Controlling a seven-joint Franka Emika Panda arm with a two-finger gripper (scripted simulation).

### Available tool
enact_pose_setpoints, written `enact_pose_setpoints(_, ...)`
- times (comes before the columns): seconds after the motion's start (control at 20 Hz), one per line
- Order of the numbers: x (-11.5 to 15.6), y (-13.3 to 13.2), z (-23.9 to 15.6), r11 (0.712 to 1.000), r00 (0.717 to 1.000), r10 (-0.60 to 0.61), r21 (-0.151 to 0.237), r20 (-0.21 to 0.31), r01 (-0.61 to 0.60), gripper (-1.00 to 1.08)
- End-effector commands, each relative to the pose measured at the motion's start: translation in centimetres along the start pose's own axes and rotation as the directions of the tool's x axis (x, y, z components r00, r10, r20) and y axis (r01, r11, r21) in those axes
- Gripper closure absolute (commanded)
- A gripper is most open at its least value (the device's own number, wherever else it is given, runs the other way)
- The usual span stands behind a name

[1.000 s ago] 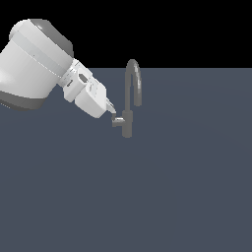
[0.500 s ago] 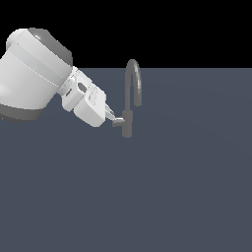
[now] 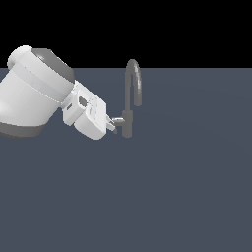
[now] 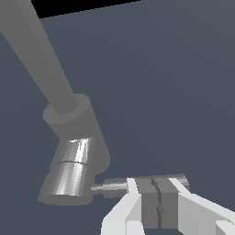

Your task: Turn on the faucet by rotating a designated handle.

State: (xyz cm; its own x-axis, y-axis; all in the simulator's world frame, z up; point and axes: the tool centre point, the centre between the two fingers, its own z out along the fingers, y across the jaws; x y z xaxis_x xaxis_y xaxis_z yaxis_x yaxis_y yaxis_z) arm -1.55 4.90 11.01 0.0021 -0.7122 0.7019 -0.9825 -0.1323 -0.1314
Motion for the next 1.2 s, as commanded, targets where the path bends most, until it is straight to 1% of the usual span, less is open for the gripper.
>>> enact_pose_setpoints(0.0, -0.7, 0.3, 1.2, 1.000, 1.000, -0.002, -0.010, -0.004, 0.002, 1.08)
enact_pose_setpoints(0.4, -3.3, 0.8, 4.7, 0.999, 1.000, -0.003, -0.032, -0.007, 0.002, 1.08)
enact_pose_setpoints(0.45, -3.3, 0.8, 4.7, 0.999, 1.000, -0.003, -0.032, -0.007, 0.002, 1.08)
enact_pose_setpoints(0.5, -2.3, -0.9, 1.9, 1.000, 1.000, 0.013, 0.020, -0.003, -0.013, 1.08)
enact_pose_setpoints(1.15, -4.9, -2.5, 5.7, 1.000, 1.000, 0.002, -0.019, -0.006, -0.002, 1.08)
